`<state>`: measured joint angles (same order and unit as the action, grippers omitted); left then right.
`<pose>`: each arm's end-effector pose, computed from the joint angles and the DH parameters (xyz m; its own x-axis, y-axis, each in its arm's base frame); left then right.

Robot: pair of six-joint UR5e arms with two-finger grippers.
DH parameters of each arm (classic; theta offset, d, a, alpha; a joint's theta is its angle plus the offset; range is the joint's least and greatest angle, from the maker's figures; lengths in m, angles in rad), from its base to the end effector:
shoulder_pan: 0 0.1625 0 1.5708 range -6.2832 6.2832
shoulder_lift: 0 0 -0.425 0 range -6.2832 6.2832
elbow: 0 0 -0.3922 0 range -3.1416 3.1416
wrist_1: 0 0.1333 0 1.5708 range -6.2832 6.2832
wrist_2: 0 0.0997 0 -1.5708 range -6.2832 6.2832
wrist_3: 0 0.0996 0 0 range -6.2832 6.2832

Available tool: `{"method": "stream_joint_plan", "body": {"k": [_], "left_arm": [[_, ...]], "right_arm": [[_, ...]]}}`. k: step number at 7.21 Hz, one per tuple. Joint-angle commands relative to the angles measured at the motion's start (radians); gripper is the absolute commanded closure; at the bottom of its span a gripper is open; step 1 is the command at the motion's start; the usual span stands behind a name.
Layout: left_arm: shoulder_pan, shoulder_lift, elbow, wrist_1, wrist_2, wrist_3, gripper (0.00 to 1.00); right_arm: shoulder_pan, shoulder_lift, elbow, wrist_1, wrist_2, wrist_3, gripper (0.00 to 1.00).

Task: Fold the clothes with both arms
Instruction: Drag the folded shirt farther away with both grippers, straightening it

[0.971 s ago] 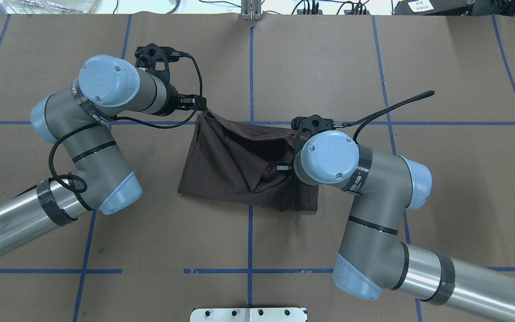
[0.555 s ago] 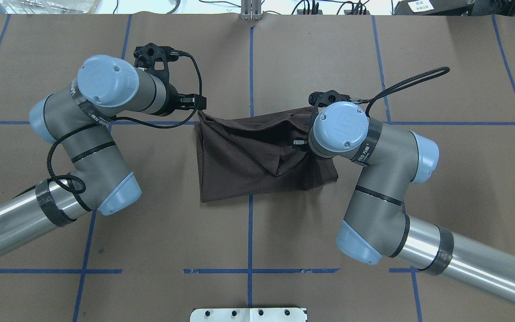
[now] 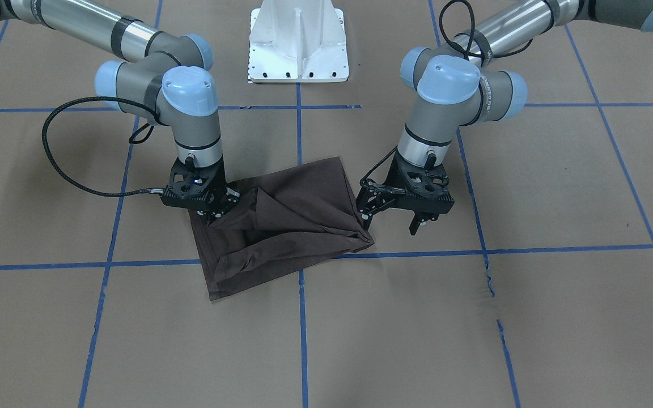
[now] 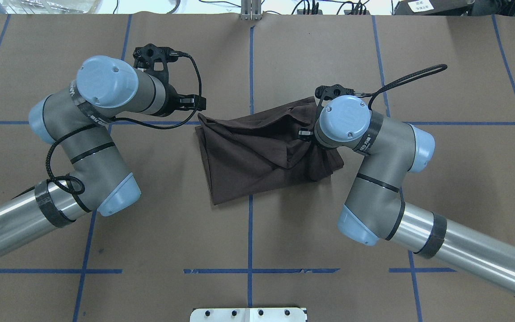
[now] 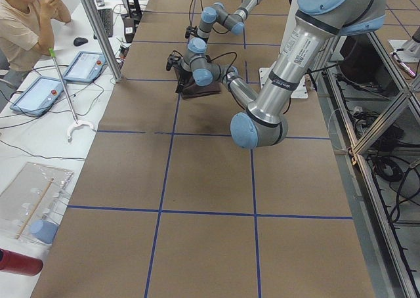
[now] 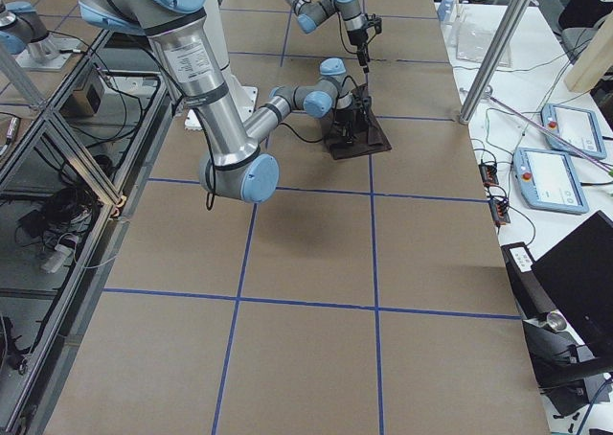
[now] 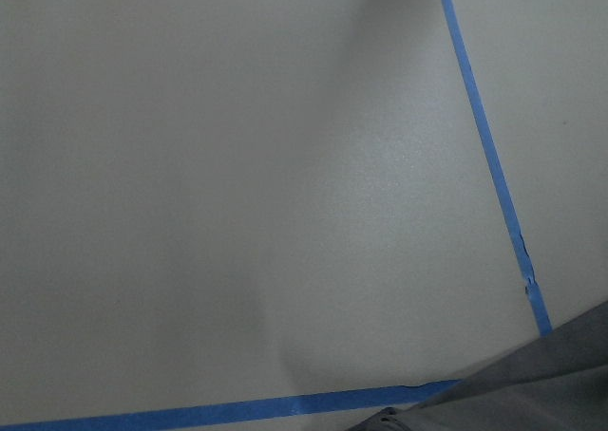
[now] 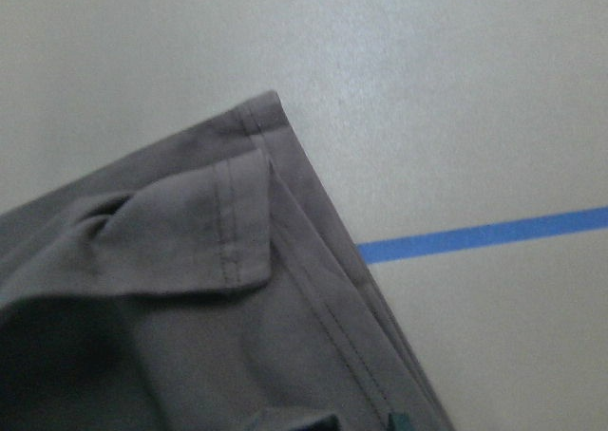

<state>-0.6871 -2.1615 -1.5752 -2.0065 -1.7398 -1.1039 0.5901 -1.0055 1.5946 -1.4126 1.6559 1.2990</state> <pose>0.4649 -0.5322 0.2606 0.5862 0.0930 -0.8048 0.2798 0.9090 0.3089 -0.5074 -0.4901 0.3085 0.7231 0.1623 0.6714 -0.3242 0.9380 0.1224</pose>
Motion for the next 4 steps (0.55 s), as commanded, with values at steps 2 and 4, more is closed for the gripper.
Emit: {"method": "stream_joint_plan", "body": {"k": [2,4], "left_arm": [[0.029,-0.014,0.021,0.009,0.000,-0.103,0.00],[0.064,-0.050,0.093,-0.003,0.009,-0.268,0.11]], "right_arm": [[0.144,0.030,0.005,-0.005,0.175,-0.134,0.00],[0.165,0.030,0.005,-0.003,0.183,-0.152,0.00]]}}
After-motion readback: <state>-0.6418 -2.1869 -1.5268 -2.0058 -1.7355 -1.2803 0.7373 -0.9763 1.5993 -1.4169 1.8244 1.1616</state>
